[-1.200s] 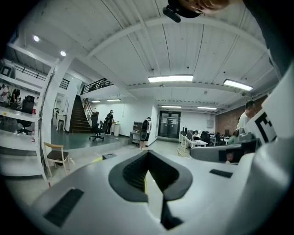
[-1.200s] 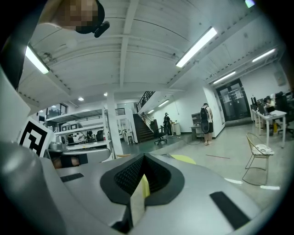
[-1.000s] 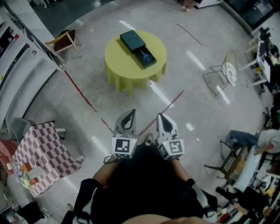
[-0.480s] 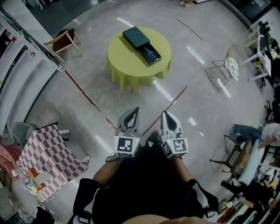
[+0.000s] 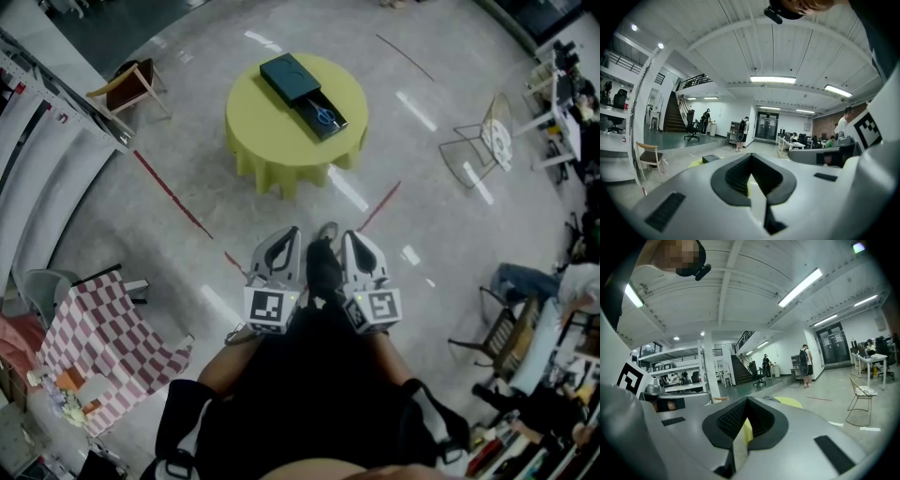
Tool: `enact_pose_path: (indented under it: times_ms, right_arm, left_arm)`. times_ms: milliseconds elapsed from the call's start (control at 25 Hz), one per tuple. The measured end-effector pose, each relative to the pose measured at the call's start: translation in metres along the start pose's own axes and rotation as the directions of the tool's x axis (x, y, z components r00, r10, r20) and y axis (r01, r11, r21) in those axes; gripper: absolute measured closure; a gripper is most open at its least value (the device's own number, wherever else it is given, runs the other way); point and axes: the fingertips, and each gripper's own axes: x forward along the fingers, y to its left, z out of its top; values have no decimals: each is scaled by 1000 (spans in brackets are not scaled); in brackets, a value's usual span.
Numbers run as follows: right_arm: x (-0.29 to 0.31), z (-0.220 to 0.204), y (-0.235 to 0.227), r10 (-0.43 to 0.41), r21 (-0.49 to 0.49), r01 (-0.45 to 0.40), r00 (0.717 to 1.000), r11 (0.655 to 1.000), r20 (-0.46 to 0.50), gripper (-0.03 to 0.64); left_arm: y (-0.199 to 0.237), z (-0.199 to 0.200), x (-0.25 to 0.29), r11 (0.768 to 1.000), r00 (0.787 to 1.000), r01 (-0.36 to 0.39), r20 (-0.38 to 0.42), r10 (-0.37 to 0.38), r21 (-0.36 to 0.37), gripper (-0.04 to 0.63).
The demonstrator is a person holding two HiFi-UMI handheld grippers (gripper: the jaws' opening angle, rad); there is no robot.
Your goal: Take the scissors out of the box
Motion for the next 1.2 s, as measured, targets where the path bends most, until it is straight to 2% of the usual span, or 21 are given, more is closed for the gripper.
enact_pose_path:
  times_ms: [280,440,680,960,1200]
  right_arm:
    - [62,12,-43,2,22,-1,999,1000,-32,626]
    - [105,30,-70,47,19,-47,999,999,-8,626]
    - [165,49,-110,104,19,-103,994,994,-28,626]
    - [227,47,-155,177,0,-179,978,984,-113,626]
    - [267,37,-174,213,-1,-217,962,976,-173,626]
  left_arm:
    - [14,4,67,1000,1000,-13,-21,13,5,603]
    - [25,14,116,1000,999,-24,-29,24,14,603]
    - [39,30,188,998,997,-69,-43,69,16,603]
    - [49,48,260,993,991,-119,-53,119,2,603]
    - [57,45,293,986,984,-166,-64,164,-29,603]
